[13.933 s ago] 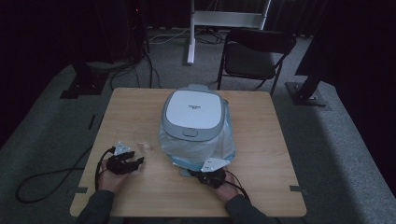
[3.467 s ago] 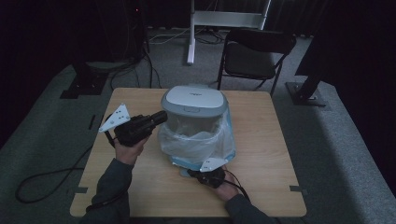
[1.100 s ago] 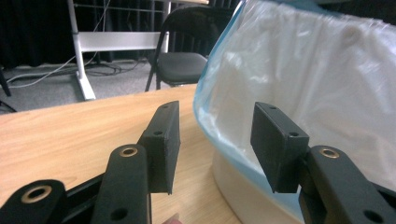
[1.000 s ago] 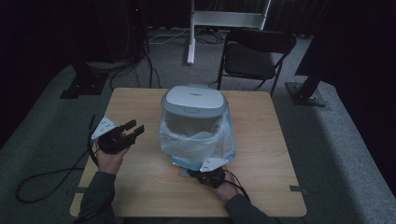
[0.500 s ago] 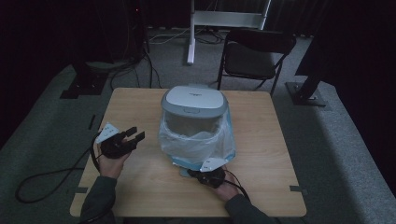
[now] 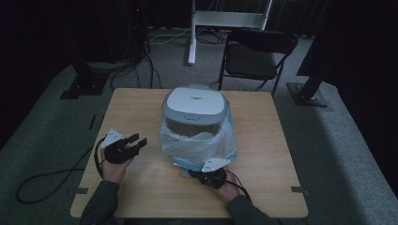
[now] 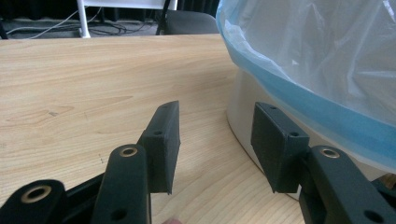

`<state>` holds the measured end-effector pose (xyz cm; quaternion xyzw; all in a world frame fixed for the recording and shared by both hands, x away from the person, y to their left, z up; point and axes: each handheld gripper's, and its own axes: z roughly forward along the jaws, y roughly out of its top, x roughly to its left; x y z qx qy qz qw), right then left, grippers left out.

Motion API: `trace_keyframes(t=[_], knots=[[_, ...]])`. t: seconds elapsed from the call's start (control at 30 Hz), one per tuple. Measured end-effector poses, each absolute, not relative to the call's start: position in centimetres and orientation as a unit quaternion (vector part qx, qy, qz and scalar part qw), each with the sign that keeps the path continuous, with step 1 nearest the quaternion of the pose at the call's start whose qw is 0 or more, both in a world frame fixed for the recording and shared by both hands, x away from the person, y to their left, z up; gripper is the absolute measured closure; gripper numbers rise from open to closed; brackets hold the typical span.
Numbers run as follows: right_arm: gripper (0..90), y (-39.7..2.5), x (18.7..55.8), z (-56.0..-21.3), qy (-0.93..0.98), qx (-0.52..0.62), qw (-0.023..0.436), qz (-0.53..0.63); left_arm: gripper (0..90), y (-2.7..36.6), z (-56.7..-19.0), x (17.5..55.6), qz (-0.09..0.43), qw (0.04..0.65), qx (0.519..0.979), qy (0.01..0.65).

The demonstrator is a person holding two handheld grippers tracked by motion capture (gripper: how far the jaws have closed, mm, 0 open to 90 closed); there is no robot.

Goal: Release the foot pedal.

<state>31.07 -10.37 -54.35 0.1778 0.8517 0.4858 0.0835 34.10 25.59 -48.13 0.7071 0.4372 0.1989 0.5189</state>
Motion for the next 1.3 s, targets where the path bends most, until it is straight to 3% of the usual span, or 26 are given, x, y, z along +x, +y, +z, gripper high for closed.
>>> trace_keyframes(t=[1.3], knots=[[90.0, -10.46, 30.77, -54.12, 0.846, 0.178, 0.096, 0.494, 53.0, 25.26, -48.66, 34.35, 0.196, 0.514, 0.713, 0.436]])
